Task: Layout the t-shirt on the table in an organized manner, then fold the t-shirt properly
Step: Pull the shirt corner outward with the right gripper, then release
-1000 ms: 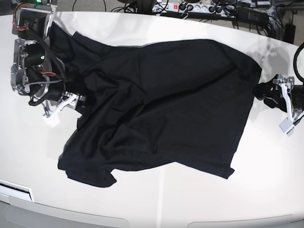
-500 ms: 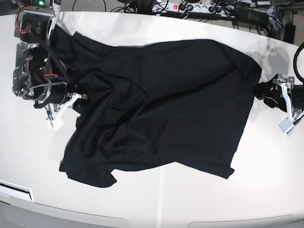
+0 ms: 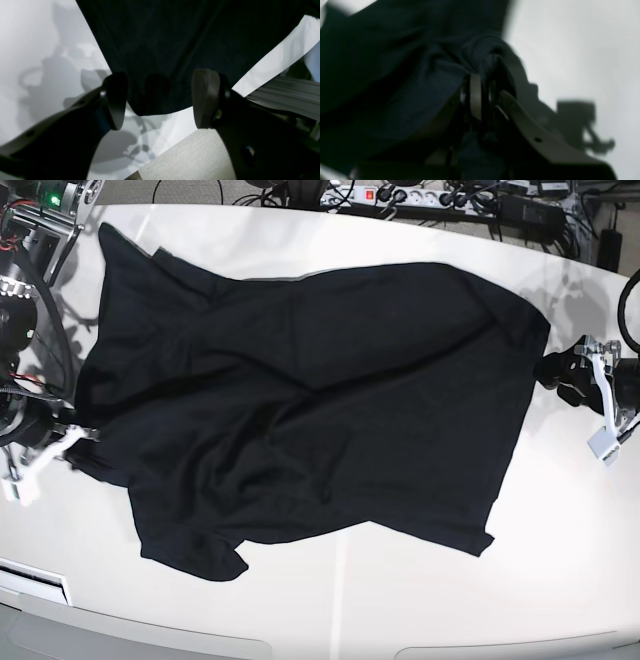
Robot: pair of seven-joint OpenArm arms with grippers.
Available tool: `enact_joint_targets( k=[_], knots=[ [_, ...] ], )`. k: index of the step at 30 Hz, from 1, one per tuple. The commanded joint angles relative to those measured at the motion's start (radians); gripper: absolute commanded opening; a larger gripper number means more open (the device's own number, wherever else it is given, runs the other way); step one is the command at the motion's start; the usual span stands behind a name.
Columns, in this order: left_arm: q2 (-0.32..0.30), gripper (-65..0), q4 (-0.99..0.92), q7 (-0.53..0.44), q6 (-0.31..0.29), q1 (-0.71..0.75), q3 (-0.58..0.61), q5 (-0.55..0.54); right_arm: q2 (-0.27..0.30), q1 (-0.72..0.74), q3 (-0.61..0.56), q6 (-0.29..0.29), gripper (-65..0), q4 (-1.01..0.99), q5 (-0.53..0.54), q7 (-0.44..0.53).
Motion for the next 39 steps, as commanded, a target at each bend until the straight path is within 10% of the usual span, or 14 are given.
enact_joint_targets(
  k=[1,4,9,15,29,39],
  knots=[
    [-0.026,-24.3,0.011,-0.016,0.000,-0.017,-0.014,-0.016,0.016,0.016,0.006,-0.035,-65.0,0.016,-0.021,0.019],
    [-0.025,-24.3,0.011,-0.019,0.000,-0.017,-0.014,-0.015,0.014,0.013,0.005,-0.165,-65.0,0.016,-0.122,0.019],
    [-0.025,-24.3,0.011,-0.023,0.000,-0.018,-0.014,-0.014,0.014,0.022,0.005,-0.197,-64.3,0.016,-0.188,0.018],
    [-0.024,-24.3,0.011,-0.069,0.050,-0.020,-0.030,0.053,0.024,0.028,0.005,-0.182,-30.6,0.053,-0.161,-0.013],
    [0.063,-24.3,0.011,-0.089,0.103,-0.011,-0.192,0.150,-0.007,-0.272,0.017,-0.145,-30.6,0.245,-0.040,-0.078],
    [0.089,-24.3,0.011,-0.087,0.138,-0.011,-0.192,0.247,-0.076,-0.458,0.017,-0.224,-30.7,0.245,-0.118,0.087]
  ],
)
